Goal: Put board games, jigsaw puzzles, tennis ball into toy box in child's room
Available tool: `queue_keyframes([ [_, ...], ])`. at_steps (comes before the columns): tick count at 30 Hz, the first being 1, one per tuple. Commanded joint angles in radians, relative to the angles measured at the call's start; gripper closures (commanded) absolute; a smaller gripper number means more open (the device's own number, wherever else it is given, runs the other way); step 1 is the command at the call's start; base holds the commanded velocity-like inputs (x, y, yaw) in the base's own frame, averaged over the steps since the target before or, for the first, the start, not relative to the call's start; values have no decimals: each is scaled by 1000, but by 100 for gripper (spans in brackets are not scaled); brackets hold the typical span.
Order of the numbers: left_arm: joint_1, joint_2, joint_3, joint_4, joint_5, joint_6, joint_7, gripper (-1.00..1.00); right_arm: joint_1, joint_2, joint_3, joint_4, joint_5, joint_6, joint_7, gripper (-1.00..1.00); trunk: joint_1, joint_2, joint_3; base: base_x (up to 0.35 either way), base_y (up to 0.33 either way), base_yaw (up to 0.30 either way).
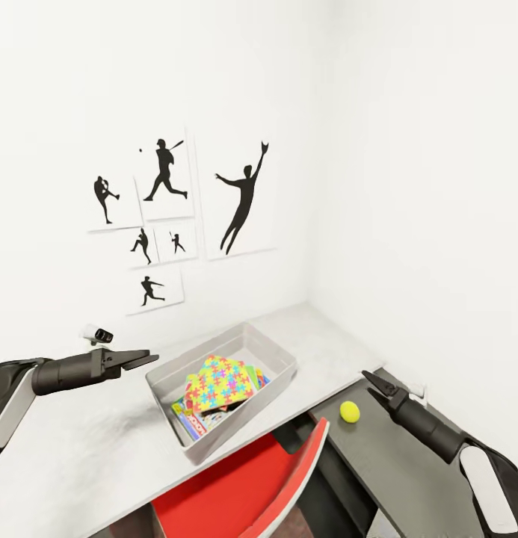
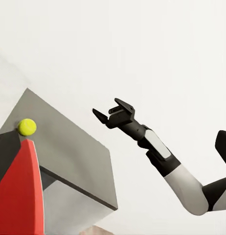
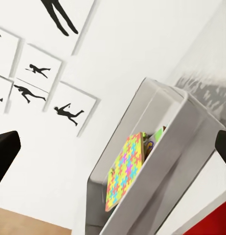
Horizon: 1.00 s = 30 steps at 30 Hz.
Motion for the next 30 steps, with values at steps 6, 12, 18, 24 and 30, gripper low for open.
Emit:
queue_keyframes([
  [6, 0, 3, 1, 0, 3, 9, -1, -100, -1, 0, 0, 1, -1, 5, 1, -100, 1, -2, 7, -1, 0, -190],
  [12, 0, 7, 15, 0, 3, 10, -13, -100, -1, 0, -1, 2, -2, 5, 0, -100, 1, -2, 15, 0, 0, -194],
  [18, 1, 8, 19, 1, -7, 8, -115, -100, -1, 0, -1, 3, -4, 5, 0, -100, 1, -2, 24, 0, 0, -195],
  [24, 1, 9, 19, 1, -11, 7, -149, -100, -1, 0, -1, 3, -4, 5, 0, -100, 1, -2, 32, 0, 0, -196],
  [30, 1, 7, 18, 1, -13, 3, -152, -100, -1, 0, -1, 4, -5, 5, 0, -100, 1, -2, 40, 0, 0, -199],
])
